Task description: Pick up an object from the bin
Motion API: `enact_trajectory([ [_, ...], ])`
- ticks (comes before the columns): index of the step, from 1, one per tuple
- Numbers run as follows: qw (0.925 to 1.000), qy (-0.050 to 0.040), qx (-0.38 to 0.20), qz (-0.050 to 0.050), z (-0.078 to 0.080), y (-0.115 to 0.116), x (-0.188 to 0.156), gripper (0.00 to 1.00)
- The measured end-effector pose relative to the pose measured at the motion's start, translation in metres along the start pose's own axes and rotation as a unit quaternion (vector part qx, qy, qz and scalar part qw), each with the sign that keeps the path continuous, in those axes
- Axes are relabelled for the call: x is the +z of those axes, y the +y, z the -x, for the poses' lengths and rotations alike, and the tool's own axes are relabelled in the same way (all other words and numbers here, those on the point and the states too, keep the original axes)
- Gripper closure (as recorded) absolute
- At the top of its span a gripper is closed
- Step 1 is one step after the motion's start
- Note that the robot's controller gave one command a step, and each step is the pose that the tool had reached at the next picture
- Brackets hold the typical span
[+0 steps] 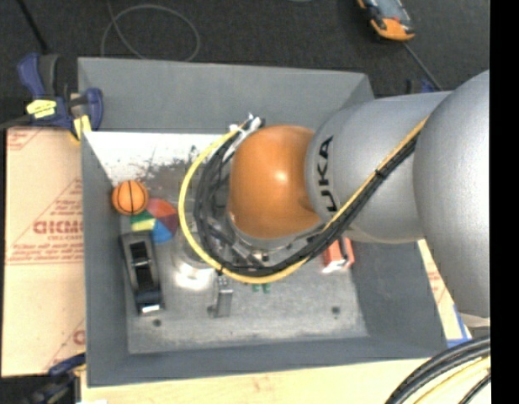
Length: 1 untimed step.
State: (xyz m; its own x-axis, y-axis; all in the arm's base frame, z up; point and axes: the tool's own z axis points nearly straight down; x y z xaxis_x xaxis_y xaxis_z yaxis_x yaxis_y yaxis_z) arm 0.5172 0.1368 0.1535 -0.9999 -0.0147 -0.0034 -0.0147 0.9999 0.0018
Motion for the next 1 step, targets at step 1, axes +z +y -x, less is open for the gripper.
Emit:
enact_trajectory([
  [1,0.9998,0.0018,0.022,0.001,0.0101,0.0009,0.0215,0.0],
])
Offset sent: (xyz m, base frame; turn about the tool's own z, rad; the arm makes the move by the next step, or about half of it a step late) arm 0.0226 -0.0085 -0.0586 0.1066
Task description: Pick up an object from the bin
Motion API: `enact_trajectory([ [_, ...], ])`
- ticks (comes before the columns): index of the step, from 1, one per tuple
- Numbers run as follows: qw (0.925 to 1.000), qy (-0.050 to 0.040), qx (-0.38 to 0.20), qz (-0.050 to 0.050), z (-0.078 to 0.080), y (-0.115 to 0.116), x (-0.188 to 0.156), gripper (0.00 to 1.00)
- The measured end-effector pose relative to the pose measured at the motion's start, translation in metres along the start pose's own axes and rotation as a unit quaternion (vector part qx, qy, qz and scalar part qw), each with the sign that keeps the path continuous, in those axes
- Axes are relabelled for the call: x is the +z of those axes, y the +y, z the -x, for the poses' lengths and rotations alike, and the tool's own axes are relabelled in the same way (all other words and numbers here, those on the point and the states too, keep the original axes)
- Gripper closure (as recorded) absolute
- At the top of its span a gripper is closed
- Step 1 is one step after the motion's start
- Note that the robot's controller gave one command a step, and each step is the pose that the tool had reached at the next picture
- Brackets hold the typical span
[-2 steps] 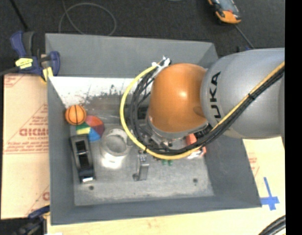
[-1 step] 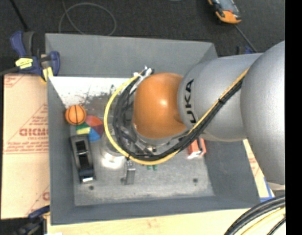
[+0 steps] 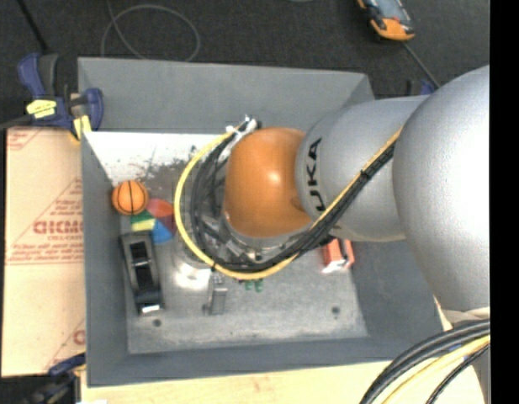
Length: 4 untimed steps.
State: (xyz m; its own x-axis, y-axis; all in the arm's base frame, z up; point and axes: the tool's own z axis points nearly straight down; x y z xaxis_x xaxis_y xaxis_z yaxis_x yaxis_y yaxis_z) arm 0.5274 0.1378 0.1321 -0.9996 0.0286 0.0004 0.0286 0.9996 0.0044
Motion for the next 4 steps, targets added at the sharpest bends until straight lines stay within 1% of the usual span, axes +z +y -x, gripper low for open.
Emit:
enact_trajectory([
  [1,0.9995,-0.001,0.031,-0.001,0.013,-0.009,0.037,1.0],
  [2,0.9995,-0.001,0.032,-0.001,0.013,-0.009,0.037,1.0],
  [3,0.9999,0.0001,0.015,-0.003,0.022,-0.03,0.002,1.0],
  [4,0.9999,0.0003,0.011,-0.003,0.017,-0.041,-0.035,1.0],
])
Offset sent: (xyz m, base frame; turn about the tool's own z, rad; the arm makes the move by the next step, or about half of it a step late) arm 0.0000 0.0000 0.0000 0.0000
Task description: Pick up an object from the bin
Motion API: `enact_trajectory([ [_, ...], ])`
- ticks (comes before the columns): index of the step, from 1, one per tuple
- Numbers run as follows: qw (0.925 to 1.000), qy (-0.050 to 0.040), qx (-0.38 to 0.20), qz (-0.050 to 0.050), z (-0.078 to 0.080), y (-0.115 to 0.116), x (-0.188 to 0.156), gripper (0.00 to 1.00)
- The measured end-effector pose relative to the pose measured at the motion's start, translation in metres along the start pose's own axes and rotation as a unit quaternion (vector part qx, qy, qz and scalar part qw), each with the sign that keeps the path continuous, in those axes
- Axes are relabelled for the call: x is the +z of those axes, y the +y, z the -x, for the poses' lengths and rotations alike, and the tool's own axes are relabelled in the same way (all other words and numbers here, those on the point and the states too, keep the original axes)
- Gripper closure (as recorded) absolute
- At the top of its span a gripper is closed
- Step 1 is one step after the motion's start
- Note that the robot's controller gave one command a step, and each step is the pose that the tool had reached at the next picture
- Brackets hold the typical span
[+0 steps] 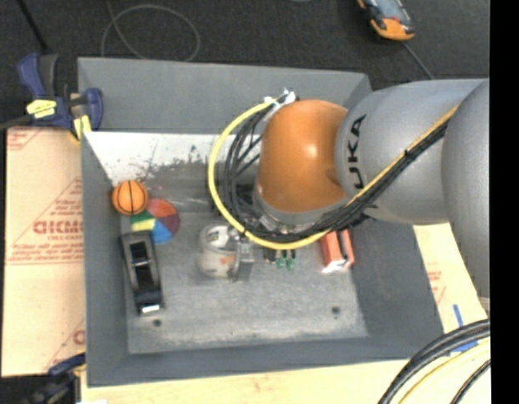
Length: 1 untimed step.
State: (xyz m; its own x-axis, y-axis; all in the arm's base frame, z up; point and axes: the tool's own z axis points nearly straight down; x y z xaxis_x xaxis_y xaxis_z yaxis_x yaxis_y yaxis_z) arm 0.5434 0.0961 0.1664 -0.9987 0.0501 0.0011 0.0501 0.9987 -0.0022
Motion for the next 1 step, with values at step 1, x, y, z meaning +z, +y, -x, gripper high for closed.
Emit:
enact_trajectory([
  [1,1.0,0.0016,-0.003,0.0,-0.0022,-0.0004,-0.056,1.0],
])
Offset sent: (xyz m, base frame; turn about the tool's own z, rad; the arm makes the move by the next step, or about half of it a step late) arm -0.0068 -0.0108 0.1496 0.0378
